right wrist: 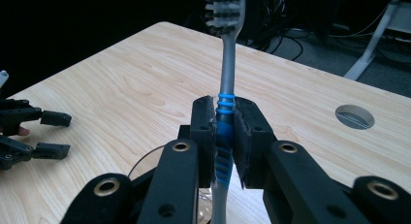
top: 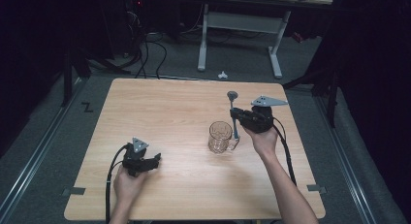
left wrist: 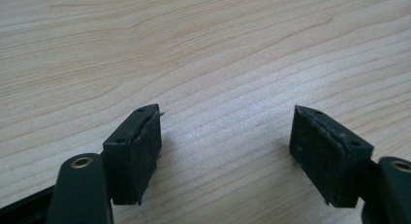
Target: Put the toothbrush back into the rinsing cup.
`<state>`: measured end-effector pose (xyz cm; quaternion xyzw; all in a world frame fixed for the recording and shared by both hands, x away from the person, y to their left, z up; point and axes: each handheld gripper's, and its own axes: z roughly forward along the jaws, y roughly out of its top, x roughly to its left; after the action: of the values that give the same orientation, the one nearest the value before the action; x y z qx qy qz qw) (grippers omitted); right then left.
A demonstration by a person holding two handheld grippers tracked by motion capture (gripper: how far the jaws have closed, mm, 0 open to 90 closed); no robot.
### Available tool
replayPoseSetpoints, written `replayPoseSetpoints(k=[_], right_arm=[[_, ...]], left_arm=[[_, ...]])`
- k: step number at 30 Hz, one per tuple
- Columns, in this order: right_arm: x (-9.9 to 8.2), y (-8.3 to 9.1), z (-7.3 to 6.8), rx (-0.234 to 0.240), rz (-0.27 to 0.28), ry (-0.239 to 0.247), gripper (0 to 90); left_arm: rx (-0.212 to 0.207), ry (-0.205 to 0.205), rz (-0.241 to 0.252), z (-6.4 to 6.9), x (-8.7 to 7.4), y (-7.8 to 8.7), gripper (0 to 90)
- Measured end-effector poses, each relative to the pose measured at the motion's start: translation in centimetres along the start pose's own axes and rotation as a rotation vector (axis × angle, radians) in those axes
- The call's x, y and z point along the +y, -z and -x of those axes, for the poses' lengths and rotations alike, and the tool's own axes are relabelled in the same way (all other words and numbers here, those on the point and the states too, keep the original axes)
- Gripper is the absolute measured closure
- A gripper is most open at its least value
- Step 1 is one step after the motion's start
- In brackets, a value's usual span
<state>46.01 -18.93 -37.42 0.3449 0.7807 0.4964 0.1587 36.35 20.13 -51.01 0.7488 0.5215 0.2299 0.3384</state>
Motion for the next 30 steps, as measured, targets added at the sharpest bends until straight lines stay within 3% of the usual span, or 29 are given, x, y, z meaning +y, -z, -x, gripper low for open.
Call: replayPoseSetpoints(k=[30], right_arm=[[-0.3,1.7,-0.7,-0.015,-0.06,0.053,79.9]], left_arm=[[0.0,0.0,0.0,0.0,0.0,0.0,27.7]])
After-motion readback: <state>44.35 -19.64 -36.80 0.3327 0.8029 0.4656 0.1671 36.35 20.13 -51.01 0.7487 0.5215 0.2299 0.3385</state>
